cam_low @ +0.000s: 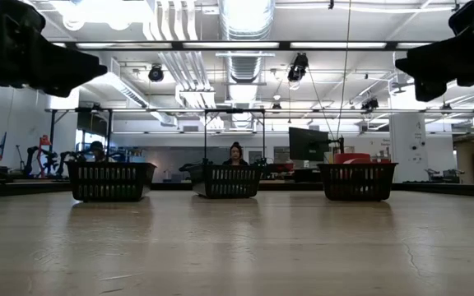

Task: Pick and place Stapler, Stapler remover, tape
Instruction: Return to Home Position

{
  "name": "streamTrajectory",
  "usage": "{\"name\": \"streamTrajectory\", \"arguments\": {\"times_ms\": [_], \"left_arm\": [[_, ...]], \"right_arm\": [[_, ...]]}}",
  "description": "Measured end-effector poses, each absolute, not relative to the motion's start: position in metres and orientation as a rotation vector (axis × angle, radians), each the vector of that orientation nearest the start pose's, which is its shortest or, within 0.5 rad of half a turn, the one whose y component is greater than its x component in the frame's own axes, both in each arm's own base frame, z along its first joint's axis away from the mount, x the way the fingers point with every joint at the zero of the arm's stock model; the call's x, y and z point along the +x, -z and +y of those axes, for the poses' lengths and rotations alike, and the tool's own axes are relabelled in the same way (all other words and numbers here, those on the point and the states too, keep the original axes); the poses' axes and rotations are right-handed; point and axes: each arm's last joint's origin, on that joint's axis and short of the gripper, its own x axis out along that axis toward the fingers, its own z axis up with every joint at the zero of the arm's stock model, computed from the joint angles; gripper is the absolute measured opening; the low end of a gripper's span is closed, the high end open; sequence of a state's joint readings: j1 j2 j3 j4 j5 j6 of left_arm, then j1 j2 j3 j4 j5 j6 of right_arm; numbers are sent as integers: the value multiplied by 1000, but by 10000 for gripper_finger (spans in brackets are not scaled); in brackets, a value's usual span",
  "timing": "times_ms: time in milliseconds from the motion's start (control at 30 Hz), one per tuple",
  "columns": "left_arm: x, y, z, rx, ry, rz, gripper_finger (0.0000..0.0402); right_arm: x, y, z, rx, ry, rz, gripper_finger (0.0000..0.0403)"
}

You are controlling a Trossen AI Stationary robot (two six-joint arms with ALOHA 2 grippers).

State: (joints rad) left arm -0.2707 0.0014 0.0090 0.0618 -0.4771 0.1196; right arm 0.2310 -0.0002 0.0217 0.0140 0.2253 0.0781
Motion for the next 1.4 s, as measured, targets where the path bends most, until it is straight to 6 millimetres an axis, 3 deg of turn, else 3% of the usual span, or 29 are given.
{"name": "streamTrajectory", "arguments": {"times_ms": [900,1400], "left_arm": [[94,-171,-13,56,-184,-51,209],[94,-171,-13,56,-185,-50,209]], "right_arm": [[95,-171,16,53,-30,-18,81],[95,-171,16,56,-29,-19,99]]}}
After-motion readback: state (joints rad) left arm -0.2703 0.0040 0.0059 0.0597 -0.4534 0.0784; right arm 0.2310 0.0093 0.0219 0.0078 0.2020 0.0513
